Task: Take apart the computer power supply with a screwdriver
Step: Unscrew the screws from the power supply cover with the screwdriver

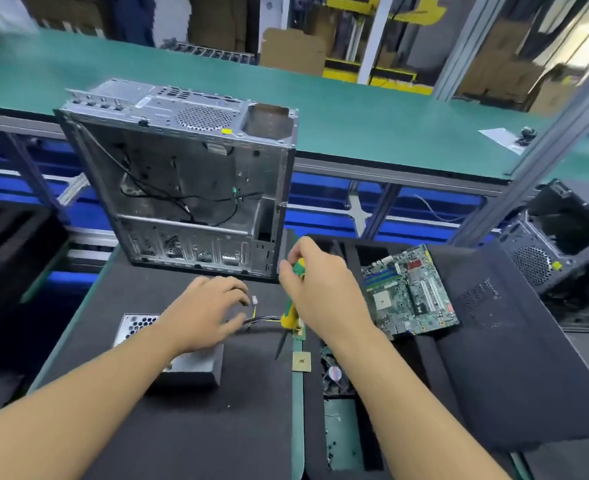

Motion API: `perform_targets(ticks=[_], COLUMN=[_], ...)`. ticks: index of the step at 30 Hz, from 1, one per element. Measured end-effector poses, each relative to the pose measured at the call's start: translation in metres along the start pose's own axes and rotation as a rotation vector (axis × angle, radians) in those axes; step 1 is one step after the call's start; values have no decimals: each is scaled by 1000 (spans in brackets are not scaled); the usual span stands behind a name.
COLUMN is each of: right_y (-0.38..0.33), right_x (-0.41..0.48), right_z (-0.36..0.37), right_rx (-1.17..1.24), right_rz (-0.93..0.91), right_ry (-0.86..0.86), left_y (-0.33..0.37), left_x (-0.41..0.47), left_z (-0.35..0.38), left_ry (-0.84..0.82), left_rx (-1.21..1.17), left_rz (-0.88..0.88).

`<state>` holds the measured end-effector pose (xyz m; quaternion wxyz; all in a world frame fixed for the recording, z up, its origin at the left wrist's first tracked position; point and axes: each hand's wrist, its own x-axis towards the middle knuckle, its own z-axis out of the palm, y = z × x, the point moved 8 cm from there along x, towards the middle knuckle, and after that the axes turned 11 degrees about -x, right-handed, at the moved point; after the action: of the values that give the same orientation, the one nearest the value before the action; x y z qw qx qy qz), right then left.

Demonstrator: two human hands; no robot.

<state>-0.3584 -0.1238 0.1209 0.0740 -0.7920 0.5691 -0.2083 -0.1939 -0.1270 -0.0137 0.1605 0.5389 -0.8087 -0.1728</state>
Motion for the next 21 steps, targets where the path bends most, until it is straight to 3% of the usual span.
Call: perform_targets(ticks=[5, 12, 21], right_y=[-52, -97, -109], right_x=[16, 28, 26], right_z=[9, 32, 62], right_rx=[59, 103, 182], right_rz=[-68, -116, -39], right_ry=[26, 61, 40], left_y=[-56, -56, -72], left_x=[-63, -93, -83], left_z=[-12, -9, -13], left_ry=[29, 130, 195], left_rx=[-264, -313, -380], left_rz=[-213, -117, -30])
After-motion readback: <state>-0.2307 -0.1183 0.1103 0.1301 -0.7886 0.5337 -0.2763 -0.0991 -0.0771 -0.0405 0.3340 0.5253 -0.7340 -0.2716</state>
